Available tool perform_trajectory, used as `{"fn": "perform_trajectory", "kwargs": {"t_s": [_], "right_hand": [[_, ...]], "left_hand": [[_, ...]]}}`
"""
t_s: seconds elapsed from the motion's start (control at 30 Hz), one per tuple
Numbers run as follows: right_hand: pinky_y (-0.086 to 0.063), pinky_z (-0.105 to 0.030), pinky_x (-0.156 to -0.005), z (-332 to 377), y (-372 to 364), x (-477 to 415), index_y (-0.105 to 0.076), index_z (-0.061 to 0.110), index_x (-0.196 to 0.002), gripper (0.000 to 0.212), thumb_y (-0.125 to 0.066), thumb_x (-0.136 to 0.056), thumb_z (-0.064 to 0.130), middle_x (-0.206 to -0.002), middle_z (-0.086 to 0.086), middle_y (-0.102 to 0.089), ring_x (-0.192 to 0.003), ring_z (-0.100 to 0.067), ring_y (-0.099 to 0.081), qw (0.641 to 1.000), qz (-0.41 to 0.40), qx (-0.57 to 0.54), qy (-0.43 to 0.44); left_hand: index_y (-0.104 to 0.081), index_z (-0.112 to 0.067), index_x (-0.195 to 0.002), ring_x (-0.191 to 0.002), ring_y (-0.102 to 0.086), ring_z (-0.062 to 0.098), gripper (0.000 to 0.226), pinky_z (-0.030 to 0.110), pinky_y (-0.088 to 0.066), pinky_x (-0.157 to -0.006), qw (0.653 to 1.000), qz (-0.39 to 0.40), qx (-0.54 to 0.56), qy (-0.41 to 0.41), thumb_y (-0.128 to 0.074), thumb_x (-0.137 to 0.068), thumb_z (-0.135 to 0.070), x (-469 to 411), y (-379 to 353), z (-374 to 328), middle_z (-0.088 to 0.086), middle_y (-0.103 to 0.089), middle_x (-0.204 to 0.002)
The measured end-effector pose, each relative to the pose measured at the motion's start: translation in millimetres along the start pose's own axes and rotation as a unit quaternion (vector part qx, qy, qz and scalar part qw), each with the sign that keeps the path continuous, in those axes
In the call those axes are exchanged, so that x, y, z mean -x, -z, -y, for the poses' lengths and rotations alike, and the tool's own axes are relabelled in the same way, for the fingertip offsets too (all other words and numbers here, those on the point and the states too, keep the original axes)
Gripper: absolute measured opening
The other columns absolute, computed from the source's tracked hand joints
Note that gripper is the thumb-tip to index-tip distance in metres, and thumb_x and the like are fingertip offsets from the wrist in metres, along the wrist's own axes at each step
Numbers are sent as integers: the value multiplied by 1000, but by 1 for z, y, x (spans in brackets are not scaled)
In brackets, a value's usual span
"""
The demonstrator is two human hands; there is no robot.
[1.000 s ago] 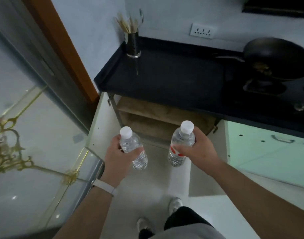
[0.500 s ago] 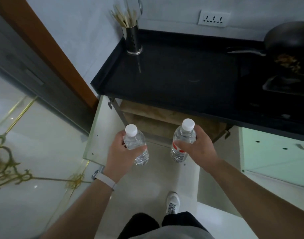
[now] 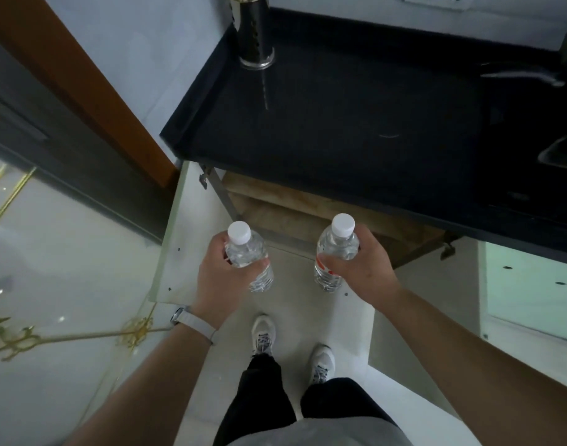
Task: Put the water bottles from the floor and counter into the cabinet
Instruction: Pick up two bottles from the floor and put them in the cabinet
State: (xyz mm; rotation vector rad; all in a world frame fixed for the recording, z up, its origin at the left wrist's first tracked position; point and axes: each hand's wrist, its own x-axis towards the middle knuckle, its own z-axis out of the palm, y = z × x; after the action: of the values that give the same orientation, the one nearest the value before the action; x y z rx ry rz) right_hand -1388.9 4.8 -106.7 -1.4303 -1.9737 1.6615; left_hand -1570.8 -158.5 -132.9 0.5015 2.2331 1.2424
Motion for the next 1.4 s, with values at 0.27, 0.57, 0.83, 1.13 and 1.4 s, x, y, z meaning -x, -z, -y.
{"fn": "perform_trajectory", "kwargs": {"t_s": [0.27,0.57,0.83,1.13,1.4], "right_hand": [[-43,-13,-70,-61,-58,-80,-53,36,-116,53,-84,-74,33,-102,18,-62,-90,-1,-63,1000,-9,13,1],[-51,-27,-84,-163,-121,-194,-50,42,-113,55,-84,-71,32,-112,15,-62,-99,-7,-63,998,-24,-17,49],[-53,-34,-92,-212,-153,-265,-55,29,-125,62,-85,-71,30,-114,11,-64,-102,-9,-64,992,-47,-24,117],[-56,-29,-83,-197,-146,-283,-58,22,-116,49,-83,-75,20,-105,6,-71,-94,-5,-69,971,-91,-72,211],[-53,-22,-76,-174,-123,-299,-55,27,-119,51,-82,-76,23,-108,8,-67,-94,-4,-68,962,-142,-63,226]], "left_hand": [[-56,-33,-117,-97,-68,10,61,40,-57,-89,999,7,33,5,-93,-69,-23,-81,-39,81,-13,-69,-107],[-60,-40,-105,-91,-71,9,56,42,-58,-89,996,-27,80,-6,-92,-59,-32,-180,-110,205,-13,-73,-98],[-63,-34,-114,-96,-73,20,67,54,-58,-90,989,-46,135,-45,-92,-54,-37,-251,-156,275,-6,-75,-105],[-59,-29,-121,-98,-71,9,67,41,-58,-93,974,-58,181,-127,-93,-65,-18,-277,-149,255,-8,-71,-110],[-56,-30,-128,-109,-67,15,65,46,-55,-98,969,-35,182,-166,-89,-72,-24,-281,-139,205,-10,-68,-118]]}}
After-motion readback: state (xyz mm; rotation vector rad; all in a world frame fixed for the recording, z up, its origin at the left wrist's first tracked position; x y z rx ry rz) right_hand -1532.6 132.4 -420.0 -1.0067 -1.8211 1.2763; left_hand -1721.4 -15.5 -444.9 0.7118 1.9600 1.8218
